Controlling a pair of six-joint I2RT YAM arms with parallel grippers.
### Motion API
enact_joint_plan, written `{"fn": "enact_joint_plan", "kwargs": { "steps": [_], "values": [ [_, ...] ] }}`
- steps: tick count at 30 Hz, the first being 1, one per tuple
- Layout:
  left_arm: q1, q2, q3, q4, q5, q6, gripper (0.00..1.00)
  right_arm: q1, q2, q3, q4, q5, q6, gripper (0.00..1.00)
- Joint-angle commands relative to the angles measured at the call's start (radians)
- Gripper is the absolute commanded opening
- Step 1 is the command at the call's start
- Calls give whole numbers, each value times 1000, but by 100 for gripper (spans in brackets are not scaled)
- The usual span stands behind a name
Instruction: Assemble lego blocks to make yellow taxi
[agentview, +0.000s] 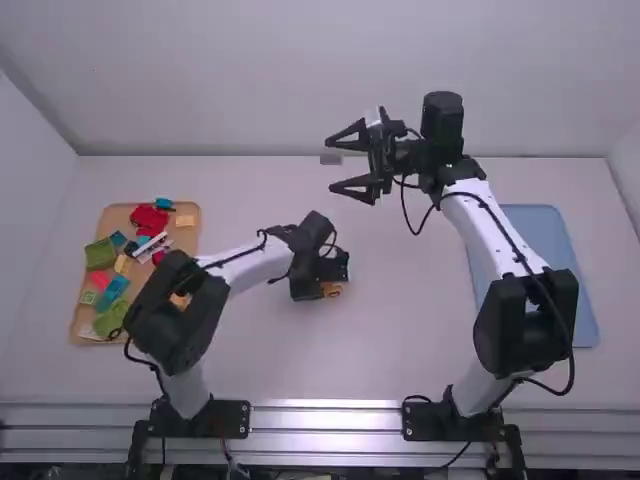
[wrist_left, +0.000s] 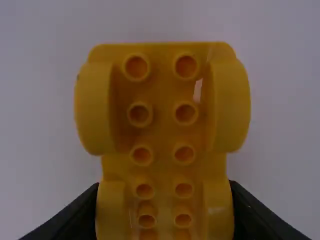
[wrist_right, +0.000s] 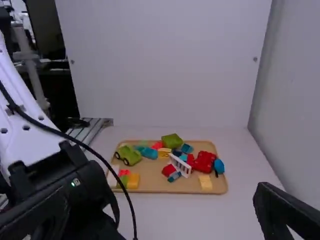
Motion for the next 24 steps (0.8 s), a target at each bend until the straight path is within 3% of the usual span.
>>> {"fn": "enact_joint_plan", "kwargs": {
  "steps": [1, 4, 6, 8, 9, 17, 24],
  "values": [
    [0, 26, -8, 11, 19, 26, 45, 0, -29, 32, 3, -26, 4, 99],
    [-6, 41, -8, 14, 8, 27, 49, 13, -29, 32, 3, -24, 4, 99],
    [-7, 47, -8, 6, 19, 52, 57, 18, -29, 32, 5, -24, 3, 99],
    [-7, 48, -8, 1, 17, 47, 74, 18, -29, 32, 5, -24, 2, 99],
    [-6, 48, -8, 5, 10, 32, 99, 19, -29, 32, 3, -24, 1, 99],
    [11, 35, 33, 7, -46, -65, 99, 53, -29, 32, 7, 103, 27, 99],
    [57, -31, 113, -153, -20, -167, 99, 98, -29, 32, 40, 259, 56, 99]
  ]
}}
